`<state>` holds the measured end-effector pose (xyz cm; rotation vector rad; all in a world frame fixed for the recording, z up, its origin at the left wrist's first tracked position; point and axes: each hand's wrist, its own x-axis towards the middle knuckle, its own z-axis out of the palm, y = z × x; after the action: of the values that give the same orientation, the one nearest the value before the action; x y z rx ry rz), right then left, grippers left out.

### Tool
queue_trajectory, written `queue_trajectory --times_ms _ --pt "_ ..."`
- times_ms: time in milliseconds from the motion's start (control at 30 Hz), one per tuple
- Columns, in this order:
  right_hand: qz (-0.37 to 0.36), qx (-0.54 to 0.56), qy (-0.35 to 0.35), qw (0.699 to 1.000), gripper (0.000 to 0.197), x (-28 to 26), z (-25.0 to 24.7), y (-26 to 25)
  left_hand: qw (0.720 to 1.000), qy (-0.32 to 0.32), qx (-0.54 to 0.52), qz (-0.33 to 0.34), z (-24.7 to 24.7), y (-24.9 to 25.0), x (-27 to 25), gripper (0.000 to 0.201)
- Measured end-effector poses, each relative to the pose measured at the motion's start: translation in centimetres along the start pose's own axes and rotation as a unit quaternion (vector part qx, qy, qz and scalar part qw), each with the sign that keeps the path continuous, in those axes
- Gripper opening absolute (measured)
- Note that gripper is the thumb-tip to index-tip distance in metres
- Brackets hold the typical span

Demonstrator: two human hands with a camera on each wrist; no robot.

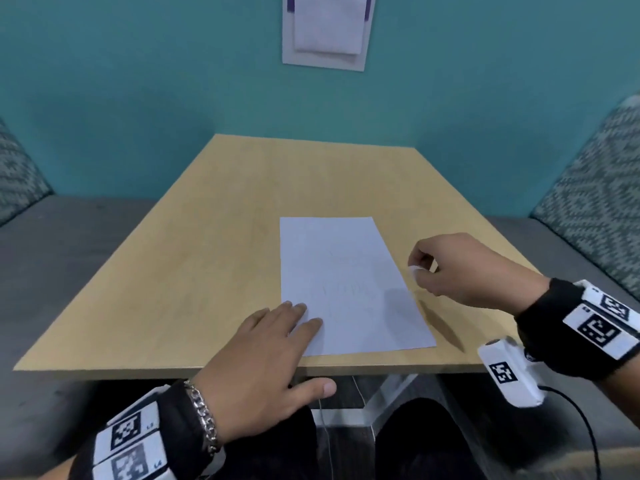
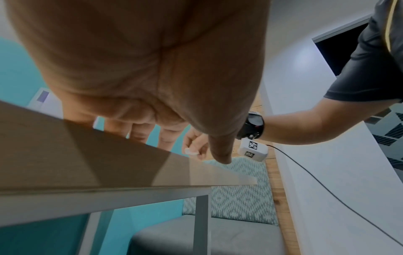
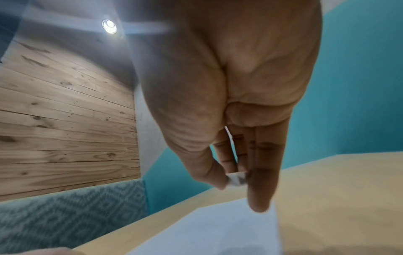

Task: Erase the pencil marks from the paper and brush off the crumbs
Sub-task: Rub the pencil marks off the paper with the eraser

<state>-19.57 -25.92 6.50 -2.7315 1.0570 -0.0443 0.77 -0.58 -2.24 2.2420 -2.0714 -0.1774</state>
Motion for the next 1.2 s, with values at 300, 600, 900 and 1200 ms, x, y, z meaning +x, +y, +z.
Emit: queue_trajectory --times_ms 300,600,900,1200 --pt "-0.107 0.004 -0.059 0.993 0.013 7.9 3.8 -6.7 0.987 -0.033 -0.149 0.057 -3.2 1.0 -1.2 0.069" --pt "-0.229 -0.012 -0.099 0.968 0.020 5.9 4.5 -5.9 0.999 0.010 -0.036 -0.021 -8.2 -3.4 1.7 0.058" --pt "-0.298 -0.011 -0.167 0.940 0.020 3.2 3.1 -5.2 0.985 -0.172 0.026 -0.011 -6.6 -4.4 6.3 0.064" --pt "-0.234 -0.046 -0.097 0.966 0.018 2.0 4.4 -3.4 0.984 -0.152 0.078 -0.046 -5.8 -2.7 5.1 0.062"
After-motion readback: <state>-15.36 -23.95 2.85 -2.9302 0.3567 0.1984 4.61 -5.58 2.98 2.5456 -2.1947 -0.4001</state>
